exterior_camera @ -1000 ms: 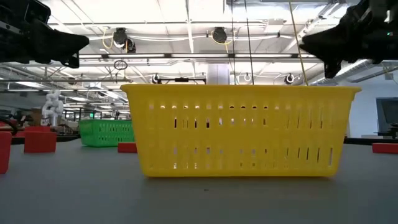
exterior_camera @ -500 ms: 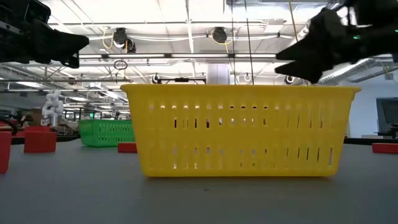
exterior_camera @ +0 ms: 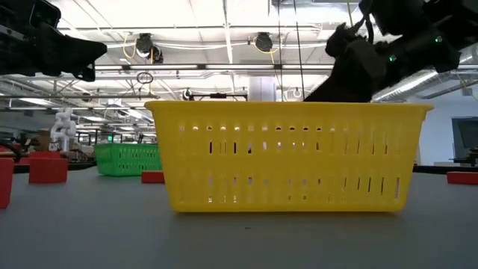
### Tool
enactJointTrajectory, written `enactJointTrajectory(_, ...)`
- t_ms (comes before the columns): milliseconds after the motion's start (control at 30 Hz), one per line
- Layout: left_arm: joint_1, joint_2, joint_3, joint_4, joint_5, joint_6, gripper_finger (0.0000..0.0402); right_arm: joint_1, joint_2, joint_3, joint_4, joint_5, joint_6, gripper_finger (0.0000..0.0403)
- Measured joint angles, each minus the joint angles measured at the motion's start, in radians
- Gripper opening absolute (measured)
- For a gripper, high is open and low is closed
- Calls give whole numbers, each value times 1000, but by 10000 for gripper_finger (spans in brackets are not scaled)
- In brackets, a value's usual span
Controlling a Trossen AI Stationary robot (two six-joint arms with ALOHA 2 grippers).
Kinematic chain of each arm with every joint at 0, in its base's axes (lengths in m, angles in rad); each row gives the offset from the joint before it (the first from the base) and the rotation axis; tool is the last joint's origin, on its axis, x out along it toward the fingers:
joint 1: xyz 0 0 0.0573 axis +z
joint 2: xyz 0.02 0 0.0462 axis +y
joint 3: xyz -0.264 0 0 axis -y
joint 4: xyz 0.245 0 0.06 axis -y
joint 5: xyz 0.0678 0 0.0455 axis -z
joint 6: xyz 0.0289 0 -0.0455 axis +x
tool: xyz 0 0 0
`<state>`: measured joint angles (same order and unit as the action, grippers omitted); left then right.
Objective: Sort & place blocks by color
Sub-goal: Put the orange block into the green bin
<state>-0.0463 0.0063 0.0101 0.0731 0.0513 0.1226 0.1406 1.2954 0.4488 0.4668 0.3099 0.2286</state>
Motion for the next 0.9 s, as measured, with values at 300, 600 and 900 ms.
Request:
enactJointTrajectory(300,0,0,0,-1,0,0,21,51,18,-19,-60,0,57,290)
enactJointTrajectory(600,0,0,0,-2,0,0,21,51,17,-88,-17,36,98,286)
enactJointTrajectory(900,0,0,0,-2,0,0,21,51,17,-106,-9,85,90,286)
